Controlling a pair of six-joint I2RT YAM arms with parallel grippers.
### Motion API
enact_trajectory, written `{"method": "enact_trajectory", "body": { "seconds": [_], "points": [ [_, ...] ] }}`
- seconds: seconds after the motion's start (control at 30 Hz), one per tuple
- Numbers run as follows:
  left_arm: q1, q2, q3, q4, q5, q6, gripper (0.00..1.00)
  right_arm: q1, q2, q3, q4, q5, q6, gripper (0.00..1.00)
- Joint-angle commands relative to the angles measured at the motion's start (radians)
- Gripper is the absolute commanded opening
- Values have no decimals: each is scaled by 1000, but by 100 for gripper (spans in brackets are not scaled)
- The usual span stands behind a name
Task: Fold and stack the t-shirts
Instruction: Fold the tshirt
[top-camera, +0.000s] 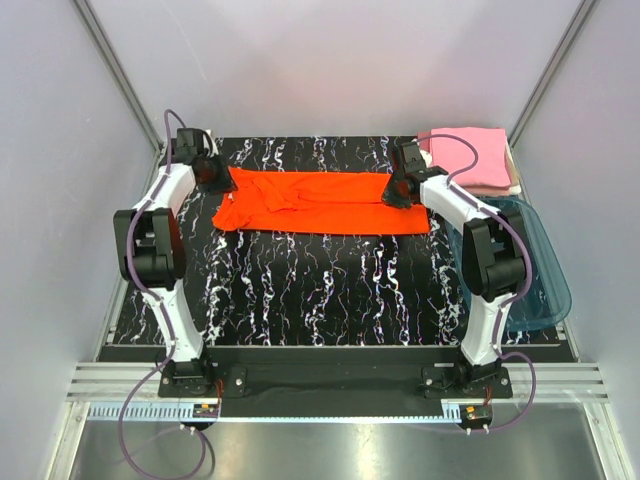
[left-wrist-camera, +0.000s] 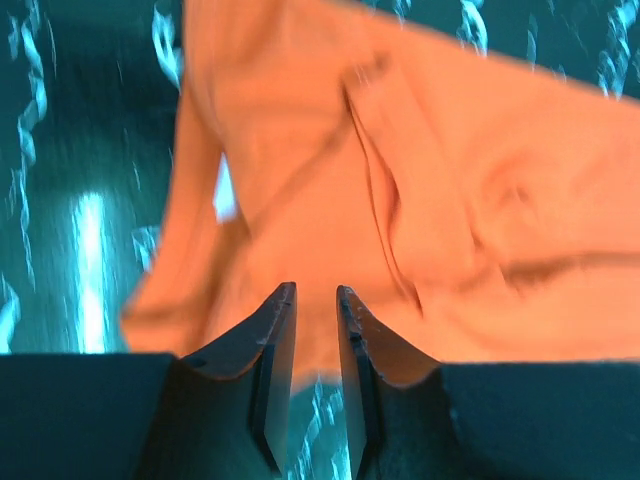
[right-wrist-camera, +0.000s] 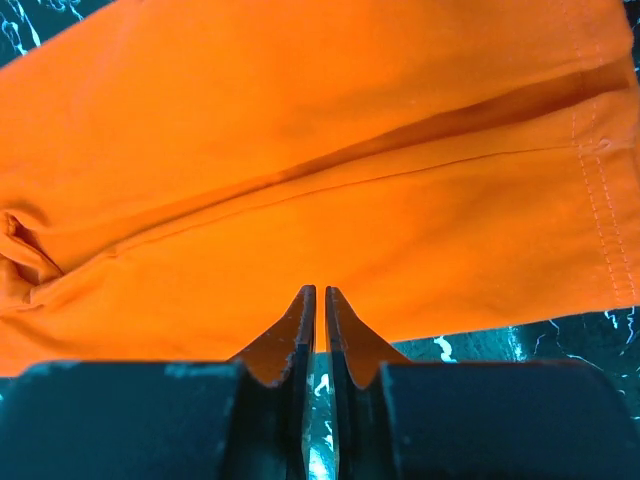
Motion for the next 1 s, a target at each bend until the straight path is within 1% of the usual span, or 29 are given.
{"method": "enact_trajectory", "body": {
  "seconds": [0.0, 0.1, 0.17, 0.3, 0.47, 0.57, 0.73, 0.87, 0.97],
  "points": [
    [-43, -106, -102, 24, -10, -2, 27, -5, -4, 4, 20, -39, -37, 13],
    [-43, -82, -154, 25, -9, -34, 27, -5, 28, 0, 20, -33, -72, 13],
    [-43, -68, -174, 24, -33, -48, 27, -9, 43, -10, 20, -18, -84, 13],
    [-43, -33, -211, 24, -163, -55, 27, -19, 76, -41, 20, 28, -107, 12],
    [-35, -5, -204, 7, -284, -31, 27, -48, 106, -84, 6, 79, -115, 11],
    [-21, 22, -193, -10, -317, -23, 27, -53, 108, -101, -1, 103, -123, 11],
    [-8, 39, -181, -30, -346, -9, 26, -53, 88, -128, 2, 91, -127, 11],
    [-6, 9, -168, -39, -392, 18, 27, -52, 48, -150, 2, 71, -120, 10],
    [-3, -10, -151, -47, -400, 27, 29, -51, 22, -170, 0, 44, -109, 10]
  ]
}}
